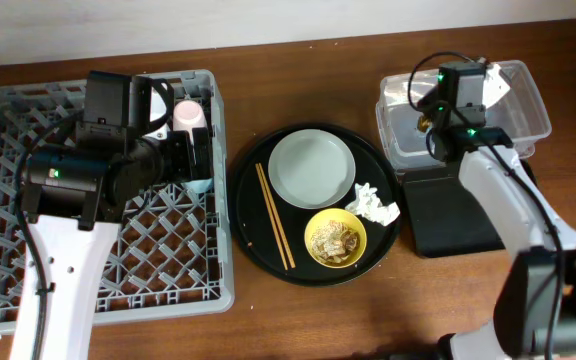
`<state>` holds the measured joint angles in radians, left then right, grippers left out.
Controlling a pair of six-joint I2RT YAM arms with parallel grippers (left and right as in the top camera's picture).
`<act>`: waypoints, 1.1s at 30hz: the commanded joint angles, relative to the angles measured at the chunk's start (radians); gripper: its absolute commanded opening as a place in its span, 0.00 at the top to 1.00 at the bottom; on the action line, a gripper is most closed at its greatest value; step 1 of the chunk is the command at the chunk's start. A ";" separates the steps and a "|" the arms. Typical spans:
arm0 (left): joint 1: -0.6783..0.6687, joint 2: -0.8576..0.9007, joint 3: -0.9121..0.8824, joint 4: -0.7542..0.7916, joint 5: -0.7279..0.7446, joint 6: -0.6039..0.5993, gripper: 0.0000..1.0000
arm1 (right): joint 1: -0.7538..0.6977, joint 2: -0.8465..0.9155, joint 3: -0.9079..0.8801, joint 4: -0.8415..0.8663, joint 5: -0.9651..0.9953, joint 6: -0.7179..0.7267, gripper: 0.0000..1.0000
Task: Sort waste into correct bins and load items into the dishwasher rack
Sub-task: 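Carry the sachet to the clear plastic bin and release it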
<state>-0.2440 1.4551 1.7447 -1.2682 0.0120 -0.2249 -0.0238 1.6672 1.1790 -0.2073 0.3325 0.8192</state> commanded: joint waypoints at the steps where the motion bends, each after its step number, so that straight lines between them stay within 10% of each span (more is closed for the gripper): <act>1: 0.005 -0.002 0.003 0.002 0.007 0.005 0.01 | -0.019 0.069 0.003 0.031 0.013 0.056 0.82; 2: 0.005 -0.002 0.003 0.002 0.007 0.005 0.01 | -0.019 0.072 0.003 0.039 0.013 0.049 0.76; 3: 0.005 -0.002 0.003 0.002 0.007 0.005 0.01 | -0.019 0.071 0.003 0.042 0.014 0.049 0.38; 5: 0.005 -0.002 0.003 0.002 0.007 0.005 0.01 | -0.023 0.051 0.004 0.055 0.012 -0.015 0.22; 20: 0.005 -0.002 0.003 0.002 0.007 0.005 0.01 | 0.013 -0.438 -0.003 -0.910 -0.392 -0.334 0.19; 33: 0.005 -0.002 0.003 0.002 0.007 0.005 0.01 | 0.277 -0.115 -0.003 -0.809 -0.326 -0.253 0.15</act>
<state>-0.2440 1.4548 1.7451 -1.2678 0.0154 -0.2249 0.2279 1.4723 1.1805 -1.0447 -0.0158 0.5365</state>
